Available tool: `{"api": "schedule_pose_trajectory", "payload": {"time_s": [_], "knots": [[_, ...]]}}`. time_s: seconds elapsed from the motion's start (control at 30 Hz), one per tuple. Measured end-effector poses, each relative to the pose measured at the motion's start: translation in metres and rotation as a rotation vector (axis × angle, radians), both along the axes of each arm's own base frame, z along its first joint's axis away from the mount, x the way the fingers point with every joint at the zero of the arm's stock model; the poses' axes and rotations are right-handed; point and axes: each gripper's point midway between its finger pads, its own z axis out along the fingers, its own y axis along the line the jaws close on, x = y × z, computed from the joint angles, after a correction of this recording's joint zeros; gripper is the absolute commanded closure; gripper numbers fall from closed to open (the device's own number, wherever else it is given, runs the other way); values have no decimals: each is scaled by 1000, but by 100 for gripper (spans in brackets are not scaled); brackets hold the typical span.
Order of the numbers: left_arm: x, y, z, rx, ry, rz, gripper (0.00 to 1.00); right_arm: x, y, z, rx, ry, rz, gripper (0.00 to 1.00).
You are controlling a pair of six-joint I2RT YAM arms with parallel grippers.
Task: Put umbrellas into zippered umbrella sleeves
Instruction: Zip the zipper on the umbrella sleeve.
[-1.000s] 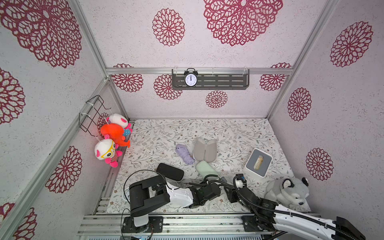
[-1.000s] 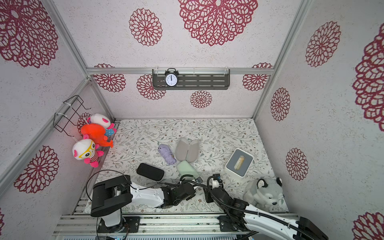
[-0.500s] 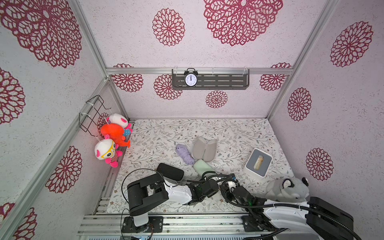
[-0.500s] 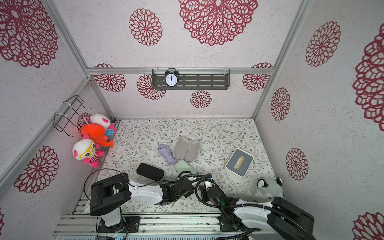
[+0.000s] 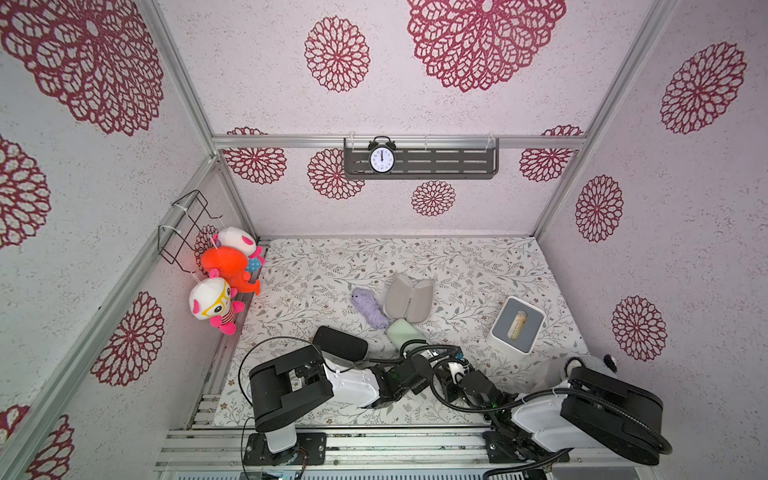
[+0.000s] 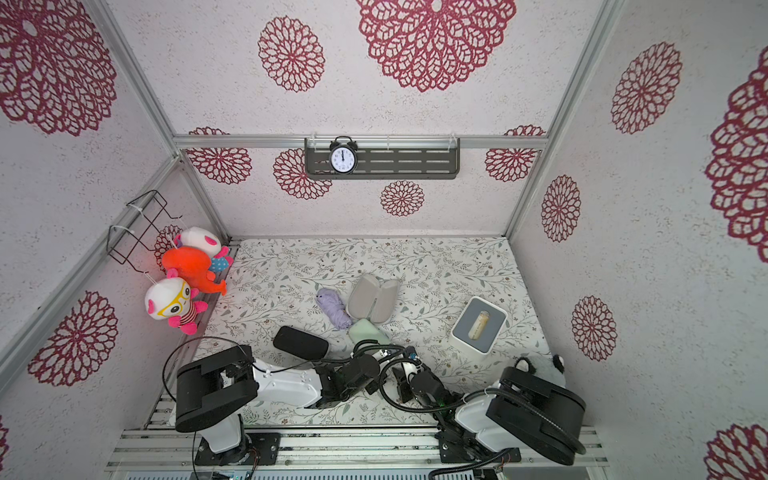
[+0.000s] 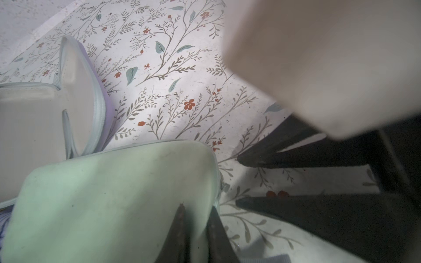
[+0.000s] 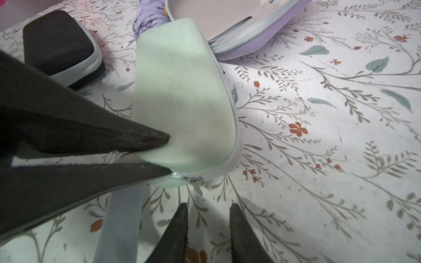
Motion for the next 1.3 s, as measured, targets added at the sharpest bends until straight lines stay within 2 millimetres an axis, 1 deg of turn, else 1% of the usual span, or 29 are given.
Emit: {"api": "schedule_pose_trajectory", "payload": {"time_s": [0.07,0.1,0.17,0.3,0.47,0.6,0.83,0.97,1.1,1.3], "knots": [[0,0,0,-2,0,2,84,1,1,-2,7,0,-4,63],[0,0,0,-5,0,3,85,2,2,-3,8,-1,-5,64],[1,-1,0,-8,1,5,87,3,4,-4,16,-5,-6,68],[1,-1,1,-13,4,8,89,7,9,-2,51,-22,-7,70],[1,-1,1,-17,7,5,90,8,9,-2,53,-28,-9,76],[1,-1,1,-23,14,5,90,8,8,-2,38,-36,-4,83],[1,-3,2,-55,30,7,91,5,8,3,13,-50,25,86],[1,-3,2,-62,33,7,91,3,10,1,3,-48,46,86],[1,-3,2,-70,37,4,91,1,12,-1,0,-44,65,89],[1,-4,3,-77,40,7,91,3,16,0,22,-60,65,92]]}}
